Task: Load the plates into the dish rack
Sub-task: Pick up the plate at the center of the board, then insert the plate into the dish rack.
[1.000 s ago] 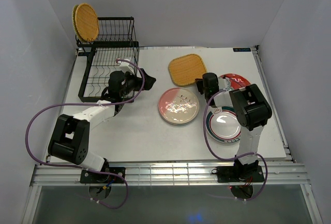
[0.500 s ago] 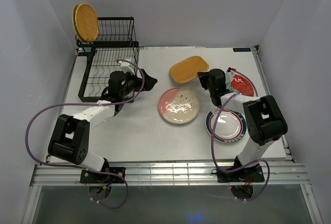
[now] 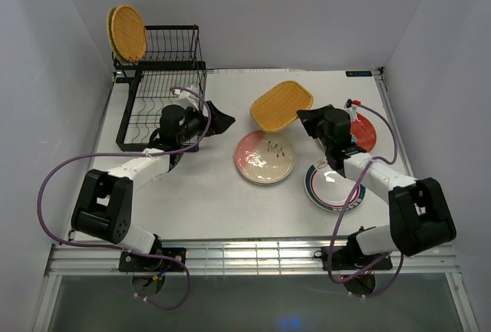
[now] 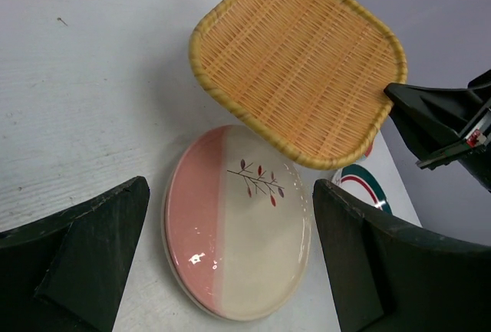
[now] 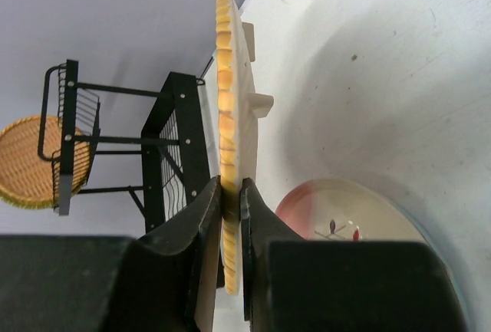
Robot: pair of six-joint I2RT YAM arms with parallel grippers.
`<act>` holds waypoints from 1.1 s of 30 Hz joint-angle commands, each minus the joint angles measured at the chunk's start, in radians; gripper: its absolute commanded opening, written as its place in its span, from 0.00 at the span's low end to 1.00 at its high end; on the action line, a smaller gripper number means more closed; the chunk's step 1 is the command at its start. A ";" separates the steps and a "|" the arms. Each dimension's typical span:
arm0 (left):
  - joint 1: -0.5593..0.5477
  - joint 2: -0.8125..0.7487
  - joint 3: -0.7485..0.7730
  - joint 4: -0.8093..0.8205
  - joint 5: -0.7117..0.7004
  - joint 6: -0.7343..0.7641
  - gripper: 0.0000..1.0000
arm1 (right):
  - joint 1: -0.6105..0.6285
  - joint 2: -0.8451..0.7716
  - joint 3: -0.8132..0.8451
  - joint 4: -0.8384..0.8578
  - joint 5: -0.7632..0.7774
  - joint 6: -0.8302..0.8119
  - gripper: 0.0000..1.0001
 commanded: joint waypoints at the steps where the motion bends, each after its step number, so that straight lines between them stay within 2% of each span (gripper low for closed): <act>1: 0.005 -0.016 0.008 0.019 0.038 -0.081 0.98 | 0.003 -0.123 -0.033 0.076 -0.039 -0.049 0.08; 10: 0.005 0.029 0.017 0.016 0.141 -0.210 0.98 | 0.003 -0.328 -0.181 0.074 -0.126 -0.063 0.08; 16: 0.005 0.078 0.024 0.042 0.199 -0.233 0.98 | 0.003 -0.390 -0.262 0.181 -0.203 -0.035 0.08; 18: 0.003 0.095 0.025 0.051 0.211 -0.240 0.98 | 0.003 -0.403 -0.265 0.198 -0.260 -0.037 0.08; 27: -0.014 0.090 -0.009 0.099 0.199 -0.246 0.98 | 0.003 -0.482 -0.277 0.206 -0.293 -0.027 0.08; 33: -0.015 0.109 -0.007 0.125 0.261 -0.283 0.97 | 0.003 -0.486 -0.287 0.231 -0.344 -0.004 0.08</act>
